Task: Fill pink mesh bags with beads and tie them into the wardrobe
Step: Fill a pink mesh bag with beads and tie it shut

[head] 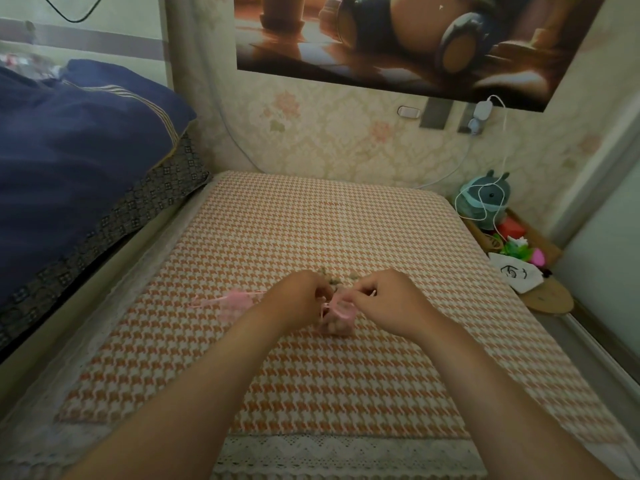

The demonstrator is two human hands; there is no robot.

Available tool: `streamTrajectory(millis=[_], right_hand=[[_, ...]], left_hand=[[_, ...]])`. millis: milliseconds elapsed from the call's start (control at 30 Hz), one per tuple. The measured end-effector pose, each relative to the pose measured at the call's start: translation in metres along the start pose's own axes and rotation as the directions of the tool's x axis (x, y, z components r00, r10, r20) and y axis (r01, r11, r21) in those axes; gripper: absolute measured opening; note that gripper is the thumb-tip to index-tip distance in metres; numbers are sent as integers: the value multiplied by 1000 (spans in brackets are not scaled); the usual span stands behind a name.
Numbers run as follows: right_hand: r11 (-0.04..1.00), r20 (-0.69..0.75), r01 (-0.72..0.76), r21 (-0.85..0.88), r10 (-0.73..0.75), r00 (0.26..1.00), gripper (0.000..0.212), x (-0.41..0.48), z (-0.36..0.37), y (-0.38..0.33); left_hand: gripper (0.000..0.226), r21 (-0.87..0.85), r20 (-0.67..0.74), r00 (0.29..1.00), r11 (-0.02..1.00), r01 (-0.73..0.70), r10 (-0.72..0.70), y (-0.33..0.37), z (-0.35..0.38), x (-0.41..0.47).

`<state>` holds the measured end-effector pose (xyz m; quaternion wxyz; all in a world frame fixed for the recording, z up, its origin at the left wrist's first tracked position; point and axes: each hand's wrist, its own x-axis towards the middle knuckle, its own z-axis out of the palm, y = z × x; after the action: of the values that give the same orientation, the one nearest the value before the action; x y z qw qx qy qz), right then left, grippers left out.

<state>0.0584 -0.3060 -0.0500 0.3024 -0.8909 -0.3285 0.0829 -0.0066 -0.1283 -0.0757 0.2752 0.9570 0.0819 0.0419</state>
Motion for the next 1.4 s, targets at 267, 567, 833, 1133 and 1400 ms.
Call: streamTrajectory(millis=[267, 567, 833, 1133, 1400], right_hand=[[1000, 18, -15, 5, 15, 1000, 25, -2, -3, 4], [999, 39, -46, -8, 46, 998, 22, 2, -1, -1], [997, 65, -71, -19, 72, 995, 21, 1, -2, -5], [995, 93, -73, -72, 80, 992, 26, 0, -4, -3], [999, 52, -32, -38, 34, 998, 27, 1, -3, -12]], left_hand=[[11, 135, 29, 995, 986, -101, 98, -6, 19, 13], [4, -176, -182, 983, 984, -17, -16, 7, -11, 12], [5, -176, -122, 991, 981, -78, 57, 29, -10, -6], [26, -14, -47, 998, 999, 45, -45, 37, -12, -6], [26, -10, -55, 994, 995, 97, -97, 32, -26, -8]])
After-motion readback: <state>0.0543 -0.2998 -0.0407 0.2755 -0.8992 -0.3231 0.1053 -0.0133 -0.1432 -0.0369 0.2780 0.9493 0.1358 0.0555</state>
